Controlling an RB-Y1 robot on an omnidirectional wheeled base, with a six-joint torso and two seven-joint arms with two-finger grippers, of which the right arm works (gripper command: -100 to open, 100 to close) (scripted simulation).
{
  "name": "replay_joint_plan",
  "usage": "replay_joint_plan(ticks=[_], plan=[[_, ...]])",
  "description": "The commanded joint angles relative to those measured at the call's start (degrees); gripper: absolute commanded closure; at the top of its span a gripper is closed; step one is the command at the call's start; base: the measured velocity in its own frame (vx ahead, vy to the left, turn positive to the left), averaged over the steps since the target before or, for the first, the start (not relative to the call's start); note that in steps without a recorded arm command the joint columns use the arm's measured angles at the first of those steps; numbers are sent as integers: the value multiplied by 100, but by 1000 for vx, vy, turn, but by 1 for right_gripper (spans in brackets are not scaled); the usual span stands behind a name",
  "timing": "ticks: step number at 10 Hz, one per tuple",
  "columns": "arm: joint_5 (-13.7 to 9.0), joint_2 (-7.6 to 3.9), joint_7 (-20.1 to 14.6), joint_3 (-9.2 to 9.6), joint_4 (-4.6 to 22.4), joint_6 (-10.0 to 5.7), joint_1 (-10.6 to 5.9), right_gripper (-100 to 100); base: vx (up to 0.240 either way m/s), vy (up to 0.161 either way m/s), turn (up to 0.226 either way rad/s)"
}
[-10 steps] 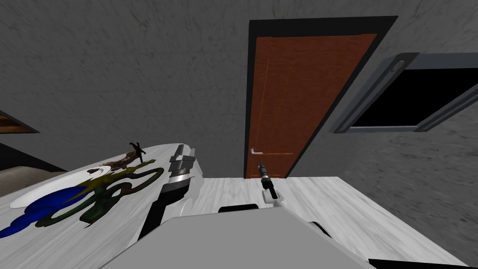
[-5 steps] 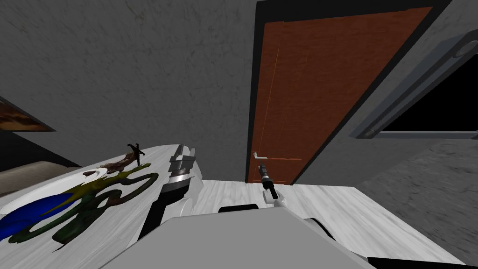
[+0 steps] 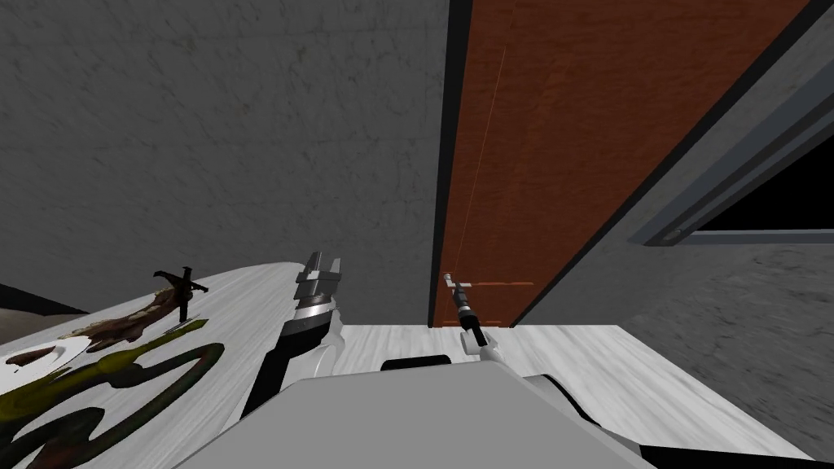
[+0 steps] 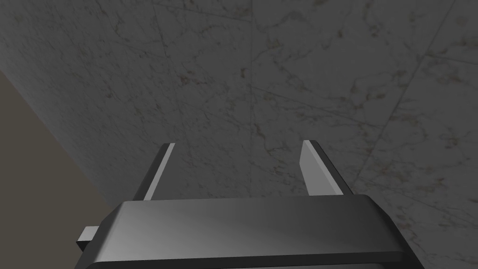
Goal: Pull the door open
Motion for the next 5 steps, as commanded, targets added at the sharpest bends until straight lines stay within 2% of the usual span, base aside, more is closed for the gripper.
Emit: replay_joint_plan(ticks=[1, 2, 3, 5], plan=[[-11, -24, -20, 17, 12, -3, -4, -100, 176, 29, -112], [-8, -14, -11, 9, 28, -10, -13, -100, 79, 16, -15], [-8, -14, -11, 9, 28, -10, -13, 100, -11, -2, 15], [-8, -14, -11, 9, 28, -10, -13, 100, -28, -7, 2]])
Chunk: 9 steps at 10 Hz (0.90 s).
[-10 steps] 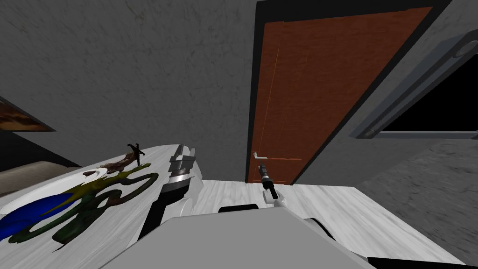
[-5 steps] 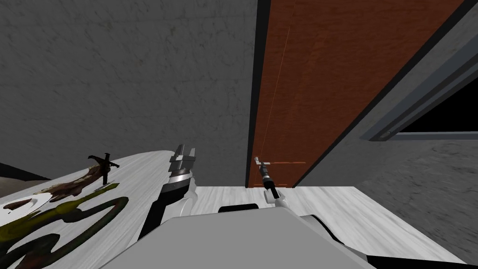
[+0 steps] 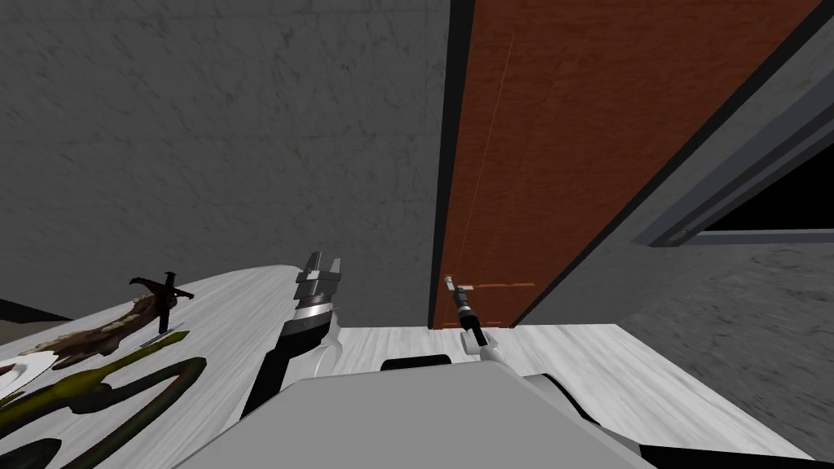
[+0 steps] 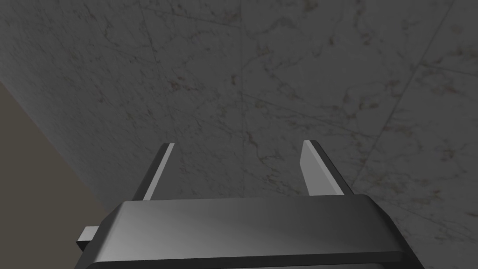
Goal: Pull the door open
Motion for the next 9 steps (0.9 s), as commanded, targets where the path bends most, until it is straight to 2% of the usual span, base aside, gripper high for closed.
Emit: replay_joint_plan(ticks=[1, 3, 7, 8, 9], plan=[[2, 0, 3, 2, -1, -2, 2, 100, -15, -4, 6], [2, 0, 3, 2, -1, -2, 2, 100, -3, -1, 0], [47, -434, -486, 133, 109, -293, 185, 100, -114, -52, 293], [54, -501, -562, 152, 125, -338, 213, 100, -162, -18, 172], [54, -501, -562, 152, 125, -338, 213, 100, -92, 6, 35]])
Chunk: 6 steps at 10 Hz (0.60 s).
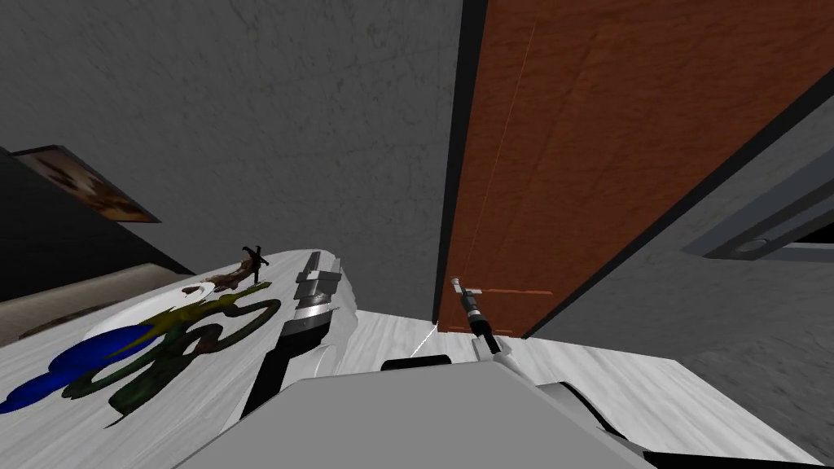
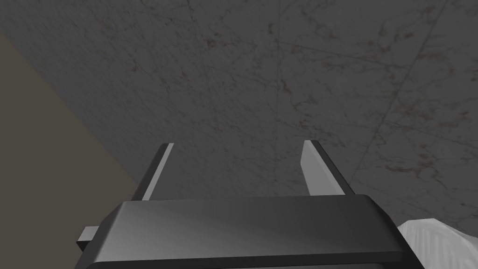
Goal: Pull the door open
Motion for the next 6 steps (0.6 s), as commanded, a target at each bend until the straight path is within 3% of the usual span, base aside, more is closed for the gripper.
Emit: replay_joint_plan(ticks=[1, 3, 6], plan=[[14, -154, -180, 45, 171, -192, -7, 100, -95, 22, 124], [34, -357, -410, 105, 224, -324, 78, 100, -117, 9, 158], [63, -636, -726, 188, 301, -501, 197, 100, -155, 36, 76]])
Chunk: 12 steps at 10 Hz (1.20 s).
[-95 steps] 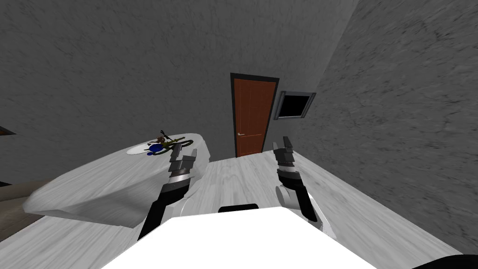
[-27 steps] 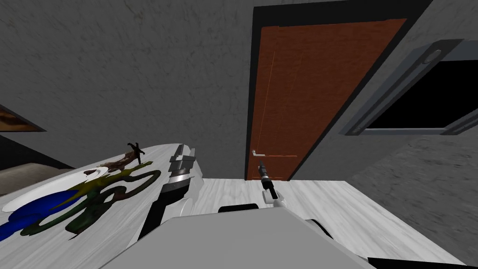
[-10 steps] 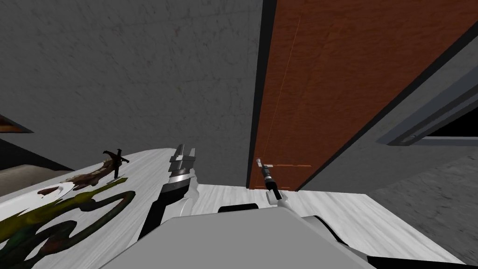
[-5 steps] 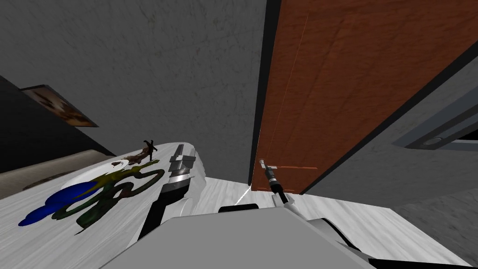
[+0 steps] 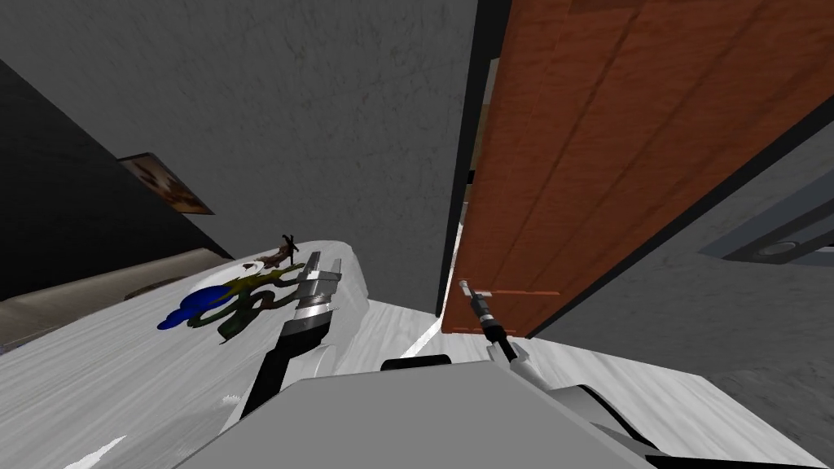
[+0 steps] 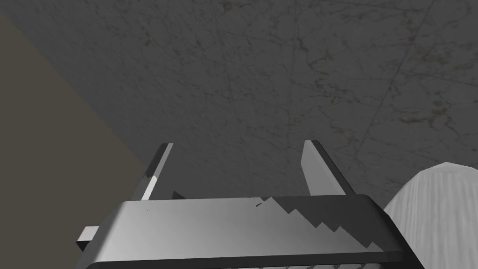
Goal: Pull the door open
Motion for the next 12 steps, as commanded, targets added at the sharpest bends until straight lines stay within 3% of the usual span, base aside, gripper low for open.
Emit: replay_joint_plan(ticks=[1, 2, 3, 8, 9, 10, 12], plan=[[17, -105, -144, 45, 32, -91, 84, 100, -177, 26, 10], [7, -54, -70, 19, -89, -11, 109, 100, -77, 7, -18], [33, -151, -192, 69, -55, -141, 229, 100, -127, 0, 180], [109, -469, -559, 216, 63, -631, 505, 100, -188, -35, 147], [109, -469, -559, 216, 63, -631, 505, 100, -122, -29, 58], [132, -564, -667, 259, 98, -776, 587, 100, -168, -52, 126], [143, -611, -722, 280, 115, -849, 628, 100, -119, -47, 68]])
